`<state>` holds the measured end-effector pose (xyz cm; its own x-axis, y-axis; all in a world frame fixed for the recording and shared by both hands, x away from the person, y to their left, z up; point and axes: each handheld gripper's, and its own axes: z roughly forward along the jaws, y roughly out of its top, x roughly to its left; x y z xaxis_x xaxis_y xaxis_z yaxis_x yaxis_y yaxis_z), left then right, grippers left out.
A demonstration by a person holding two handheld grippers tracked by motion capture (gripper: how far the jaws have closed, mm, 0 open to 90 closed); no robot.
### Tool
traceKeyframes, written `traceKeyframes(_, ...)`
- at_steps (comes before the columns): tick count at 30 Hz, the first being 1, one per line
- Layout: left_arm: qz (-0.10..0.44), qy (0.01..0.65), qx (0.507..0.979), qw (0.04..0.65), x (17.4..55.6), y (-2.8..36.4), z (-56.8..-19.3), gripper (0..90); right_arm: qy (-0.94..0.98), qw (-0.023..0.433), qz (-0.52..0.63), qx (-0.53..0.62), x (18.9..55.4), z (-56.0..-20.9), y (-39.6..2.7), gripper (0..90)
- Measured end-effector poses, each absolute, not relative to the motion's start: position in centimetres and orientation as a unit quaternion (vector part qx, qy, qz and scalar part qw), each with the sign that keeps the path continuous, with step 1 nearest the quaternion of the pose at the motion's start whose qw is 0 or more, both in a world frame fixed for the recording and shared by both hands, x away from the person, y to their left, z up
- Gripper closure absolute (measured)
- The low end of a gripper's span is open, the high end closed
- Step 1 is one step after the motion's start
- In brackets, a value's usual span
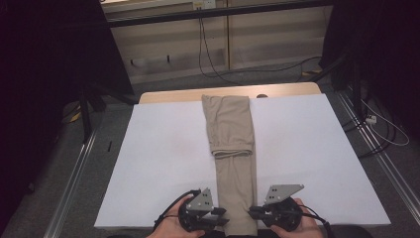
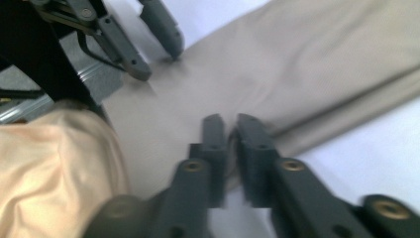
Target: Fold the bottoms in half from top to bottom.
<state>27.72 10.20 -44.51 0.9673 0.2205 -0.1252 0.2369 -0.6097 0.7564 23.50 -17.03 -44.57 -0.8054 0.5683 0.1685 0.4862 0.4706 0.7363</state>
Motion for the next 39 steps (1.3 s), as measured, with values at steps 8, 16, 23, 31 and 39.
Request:
traceKeyframes(8, 0.084, 0.222, 0.873, 0.425, 32.0, 11.4, -44.6, 30.9, 0.834, 0.096, 0.427, 0.335, 27.1, -43.9, -18.1, 53.9)
traceKeyframes(16, 0.146, 0.274, 0.841, 0.443, 35.8, 12.1, -44.2, 17.6, 0.814, 0.148, 0.434, 0.356, 31.5, -43.2, -19.2, 44.8)
traceKeyframes(23, 0.153, 0.282, 0.829, 0.459, 39.9, 11.2, -44.3, 18.0, 0.809, 0.175, 0.425, 0.367, 35.7, -42.8, -19.3, 46.1)
traceKeyframes(31, 0.175, 0.272, 0.833, 0.448, 43.0, 9.2, -44.5, 24.7, 0.816, 0.183, 0.408, 0.365, 40.1, -43.9, -18.4, 43.7)
traceKeyframes(39, 0.154, 0.251, 0.851, 0.435, 43.1, 8.5, -45.6, 38.9, 0.837, 0.202, 0.368, 0.351, 40.5, -45.5, -17.1, 51.7)
